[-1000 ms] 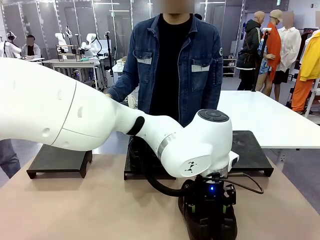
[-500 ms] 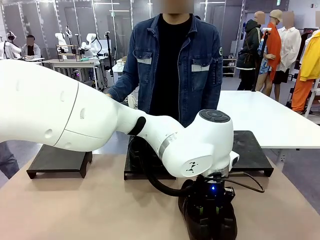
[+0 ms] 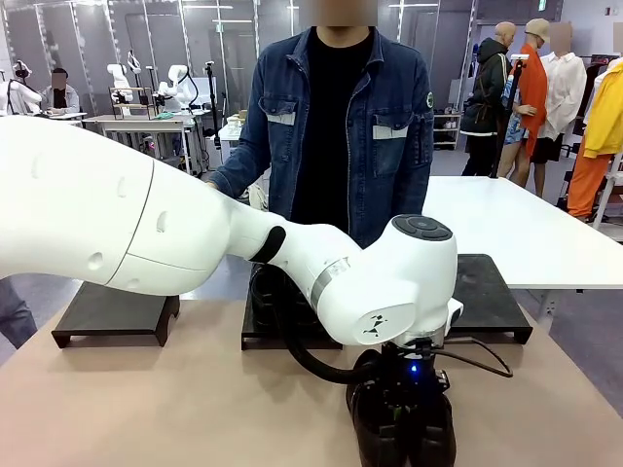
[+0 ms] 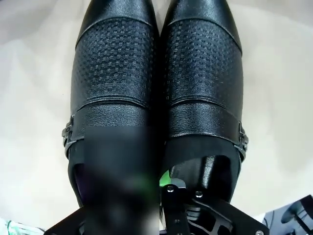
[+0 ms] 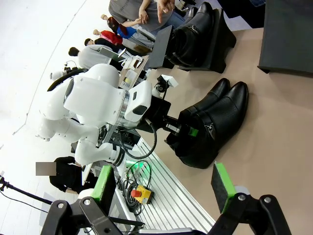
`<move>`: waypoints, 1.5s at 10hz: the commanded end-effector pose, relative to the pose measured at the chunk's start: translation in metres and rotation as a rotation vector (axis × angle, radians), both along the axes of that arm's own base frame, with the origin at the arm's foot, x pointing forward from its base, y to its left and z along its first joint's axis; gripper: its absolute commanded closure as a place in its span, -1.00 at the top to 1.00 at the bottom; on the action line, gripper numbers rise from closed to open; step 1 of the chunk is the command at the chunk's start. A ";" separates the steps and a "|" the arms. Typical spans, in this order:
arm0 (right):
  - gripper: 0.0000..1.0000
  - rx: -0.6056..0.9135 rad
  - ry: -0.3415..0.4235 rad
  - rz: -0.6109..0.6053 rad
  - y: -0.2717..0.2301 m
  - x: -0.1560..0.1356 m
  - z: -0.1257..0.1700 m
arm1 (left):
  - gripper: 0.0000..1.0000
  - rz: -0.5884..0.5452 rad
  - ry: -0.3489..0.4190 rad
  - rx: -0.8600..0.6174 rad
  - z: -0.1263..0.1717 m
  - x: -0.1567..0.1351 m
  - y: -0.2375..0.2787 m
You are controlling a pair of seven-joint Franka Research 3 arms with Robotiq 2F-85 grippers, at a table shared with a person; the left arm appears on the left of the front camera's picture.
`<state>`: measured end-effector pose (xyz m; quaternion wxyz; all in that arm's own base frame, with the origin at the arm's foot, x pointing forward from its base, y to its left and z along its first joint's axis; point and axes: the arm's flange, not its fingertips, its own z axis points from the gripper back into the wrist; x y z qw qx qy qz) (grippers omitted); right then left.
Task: Place the shoes on the stand as instructed by the person.
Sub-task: Pick up another pair of Shoes and place it on the Shoes Stand indicated by the person.
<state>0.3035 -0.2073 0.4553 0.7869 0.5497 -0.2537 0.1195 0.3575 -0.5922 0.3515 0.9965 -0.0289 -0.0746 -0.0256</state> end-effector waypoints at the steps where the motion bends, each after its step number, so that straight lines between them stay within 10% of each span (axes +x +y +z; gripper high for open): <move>1: 1.00 0.007 -0.015 0.002 -0.001 -0.001 0.001 | -1.00 0.045 -0.041 0.036 0.019 -0.004 0.001; 7: 1.00 0.007 -0.015 0.002 -0.001 -0.001 0.001 | -1.00 0.043 -0.072 0.061 0.121 -0.017 0.073; 15: 1.00 0.007 -0.015 0.002 -0.001 -0.001 0.001 | -1.00 -0.157 -0.181 -0.046 0.184 -0.016 0.359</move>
